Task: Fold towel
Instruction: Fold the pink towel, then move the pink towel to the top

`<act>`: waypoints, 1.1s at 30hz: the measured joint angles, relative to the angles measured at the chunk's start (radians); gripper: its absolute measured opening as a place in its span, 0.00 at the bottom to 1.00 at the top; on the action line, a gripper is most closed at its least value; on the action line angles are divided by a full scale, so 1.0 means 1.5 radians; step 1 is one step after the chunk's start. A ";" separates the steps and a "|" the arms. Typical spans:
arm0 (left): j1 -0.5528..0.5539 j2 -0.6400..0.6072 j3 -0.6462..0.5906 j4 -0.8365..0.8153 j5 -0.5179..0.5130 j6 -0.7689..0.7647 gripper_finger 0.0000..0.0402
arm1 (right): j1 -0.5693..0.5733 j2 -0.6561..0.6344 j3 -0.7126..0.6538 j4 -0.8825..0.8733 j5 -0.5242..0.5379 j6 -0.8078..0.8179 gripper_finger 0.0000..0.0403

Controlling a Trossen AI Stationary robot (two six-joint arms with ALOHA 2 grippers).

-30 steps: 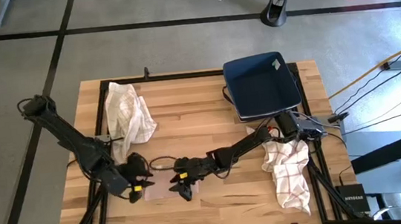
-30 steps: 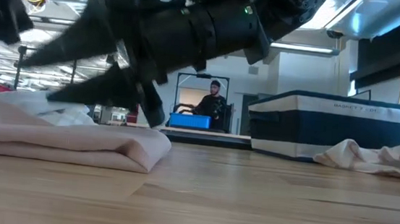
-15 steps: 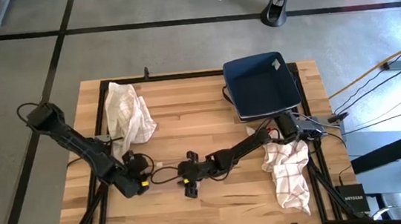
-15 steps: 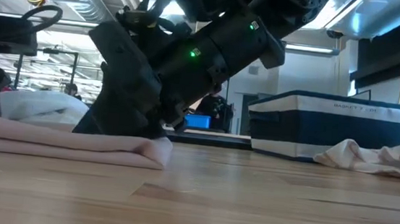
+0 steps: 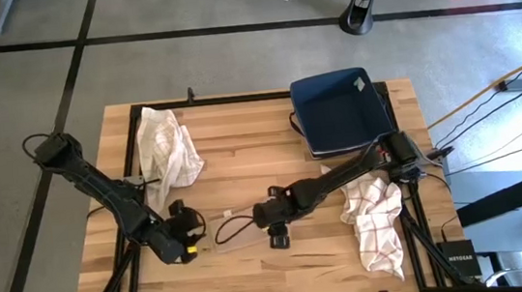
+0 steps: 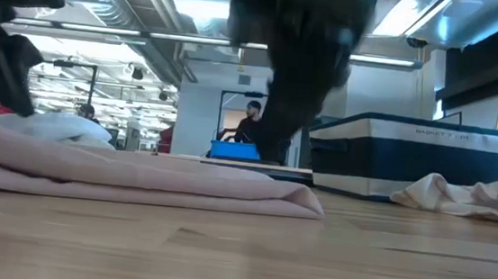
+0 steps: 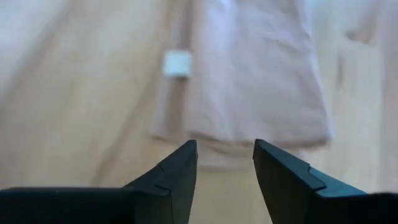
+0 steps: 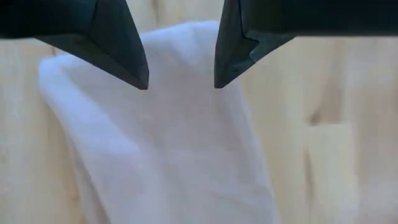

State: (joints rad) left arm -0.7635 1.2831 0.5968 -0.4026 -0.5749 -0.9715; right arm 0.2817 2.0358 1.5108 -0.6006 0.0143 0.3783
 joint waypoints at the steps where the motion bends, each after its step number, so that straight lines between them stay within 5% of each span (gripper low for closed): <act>1: 0.000 0.000 0.000 0.000 -0.019 -0.004 0.37 | 0.000 -0.011 0.000 0.007 0.000 0.028 0.46; 8: 0.000 0.000 0.000 0.001 -0.042 -0.032 0.37 | 0.028 0.023 -0.001 0.200 0.196 0.249 0.46; 13: -0.002 0.000 0.000 0.001 -0.043 -0.049 0.37 | 0.050 0.095 -0.002 0.361 0.208 0.291 0.46; 18: -0.010 0.000 0.000 0.001 -0.043 -0.091 0.37 | 0.052 0.124 -0.002 0.303 0.217 0.352 0.46; 22: -0.022 0.000 0.000 0.001 -0.042 -0.091 0.37 | 0.044 0.120 -0.002 0.219 0.209 0.184 0.46; 30: -0.024 0.001 0.000 0.002 -0.043 -0.074 0.37 | -0.006 0.069 0.004 0.032 0.177 -0.475 0.46; 33: -0.023 0.001 0.000 0.001 -0.043 -0.036 0.37 | -0.027 0.054 0.045 -0.021 0.233 -0.635 0.46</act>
State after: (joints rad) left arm -0.7975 1.2839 0.5968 -0.4006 -0.6394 -1.0258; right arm 0.2415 2.1166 1.5785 -0.6322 0.3634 -0.5745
